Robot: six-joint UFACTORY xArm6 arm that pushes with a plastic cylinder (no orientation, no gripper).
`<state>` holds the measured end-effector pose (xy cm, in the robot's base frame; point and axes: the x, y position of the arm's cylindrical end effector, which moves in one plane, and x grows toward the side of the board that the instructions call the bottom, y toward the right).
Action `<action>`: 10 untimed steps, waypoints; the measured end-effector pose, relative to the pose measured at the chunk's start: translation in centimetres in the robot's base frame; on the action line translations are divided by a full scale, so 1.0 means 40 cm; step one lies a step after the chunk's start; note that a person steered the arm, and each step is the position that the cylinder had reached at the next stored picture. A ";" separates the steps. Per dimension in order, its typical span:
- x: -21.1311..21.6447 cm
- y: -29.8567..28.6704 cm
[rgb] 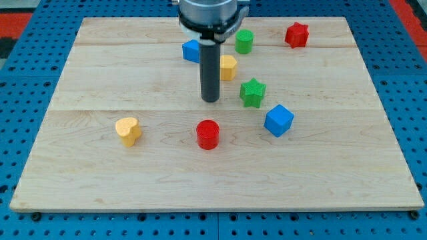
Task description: Slightly move the red circle towards the bottom side
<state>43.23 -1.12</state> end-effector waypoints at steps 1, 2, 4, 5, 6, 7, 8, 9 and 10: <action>0.075 0.030; 0.132 0.048; 0.183 0.048; 0.183 0.045; 0.212 0.034; 0.245 0.102; 0.306 0.284; 0.309 0.518; 0.307 0.595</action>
<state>55.50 22.68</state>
